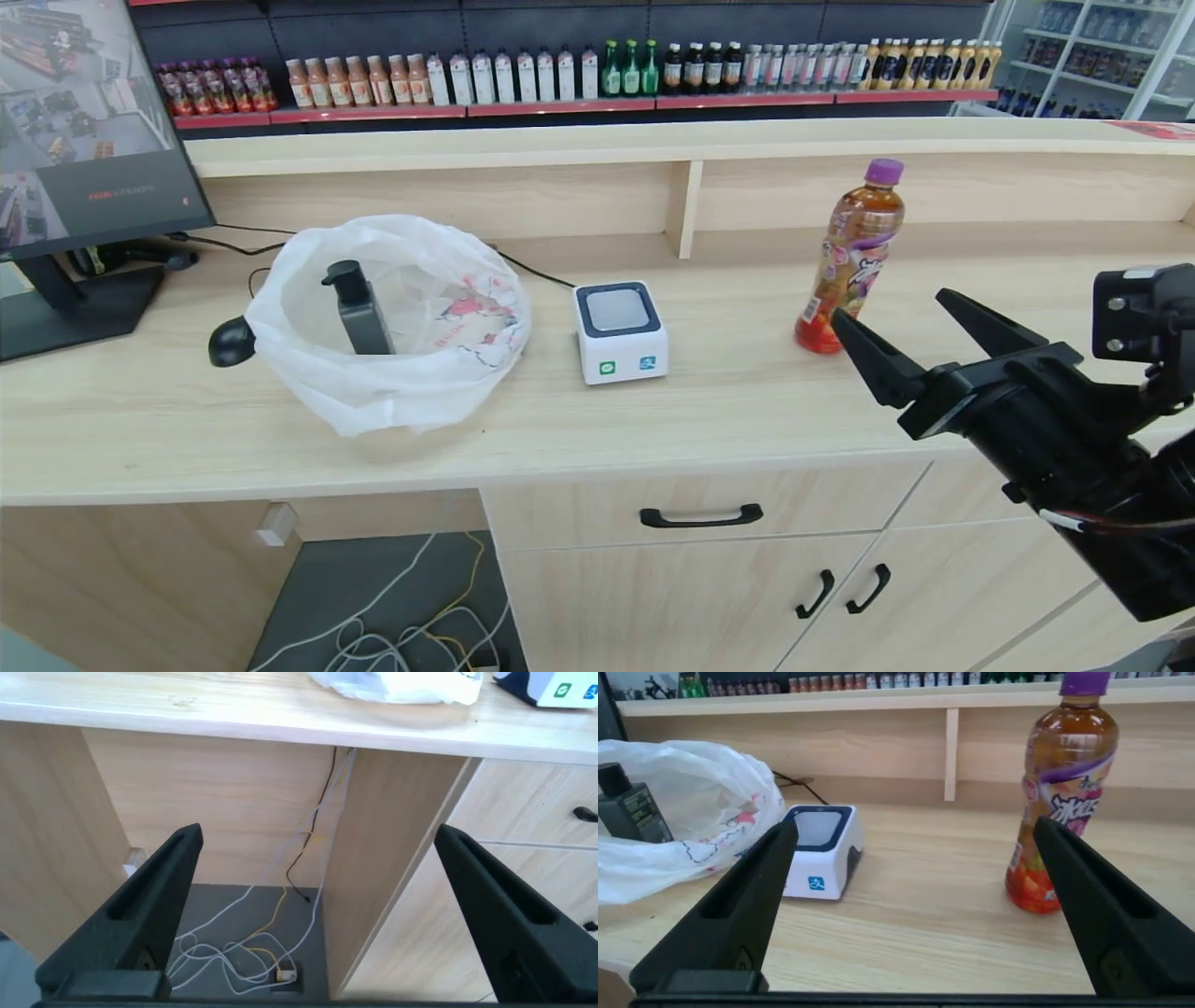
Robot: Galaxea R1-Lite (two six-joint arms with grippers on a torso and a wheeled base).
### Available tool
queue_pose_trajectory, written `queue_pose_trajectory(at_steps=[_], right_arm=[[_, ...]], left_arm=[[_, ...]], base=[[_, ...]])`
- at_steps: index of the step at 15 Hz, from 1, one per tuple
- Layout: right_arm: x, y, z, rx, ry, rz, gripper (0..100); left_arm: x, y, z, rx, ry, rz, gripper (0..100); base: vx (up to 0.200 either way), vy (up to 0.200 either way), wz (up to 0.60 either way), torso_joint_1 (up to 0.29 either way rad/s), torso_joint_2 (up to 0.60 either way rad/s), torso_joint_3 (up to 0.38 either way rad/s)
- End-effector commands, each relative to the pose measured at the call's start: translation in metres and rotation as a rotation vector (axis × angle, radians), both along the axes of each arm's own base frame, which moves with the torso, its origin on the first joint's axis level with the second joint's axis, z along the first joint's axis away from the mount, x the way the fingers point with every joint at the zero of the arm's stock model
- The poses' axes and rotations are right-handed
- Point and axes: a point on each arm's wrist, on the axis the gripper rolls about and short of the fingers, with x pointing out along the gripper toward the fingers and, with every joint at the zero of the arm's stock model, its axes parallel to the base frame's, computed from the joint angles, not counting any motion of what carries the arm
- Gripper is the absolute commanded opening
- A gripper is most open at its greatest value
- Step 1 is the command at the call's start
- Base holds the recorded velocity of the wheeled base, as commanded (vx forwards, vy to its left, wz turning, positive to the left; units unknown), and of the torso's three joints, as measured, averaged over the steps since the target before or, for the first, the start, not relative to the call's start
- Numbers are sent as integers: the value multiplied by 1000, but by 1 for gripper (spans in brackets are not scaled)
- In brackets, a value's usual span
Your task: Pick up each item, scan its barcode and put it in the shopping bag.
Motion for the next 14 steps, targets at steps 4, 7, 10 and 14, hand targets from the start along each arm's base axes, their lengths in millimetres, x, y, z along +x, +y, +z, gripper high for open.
queue_pose_trajectory(at_steps=[4,7,10,14], right_arm=[[-10,-5,2,2,-11,-1,100],[-12,-6,2,0,-10,0,100],[-9,-5,-2,-10,6,1,100],[7,6,-6,-21,18,10,100]], left_arm=[[0,0,0,-1,0,1,100],[0,0,0,-1,0,1,100],[0,0,0,5,0,1,100],[0,0,0,7,0,1,100]], base=[[0,-200,0,1,5,2],[0,-200,0,2,2,2],[0,-67,0,-1,-2,1],[0,0,0,0,0,0]])
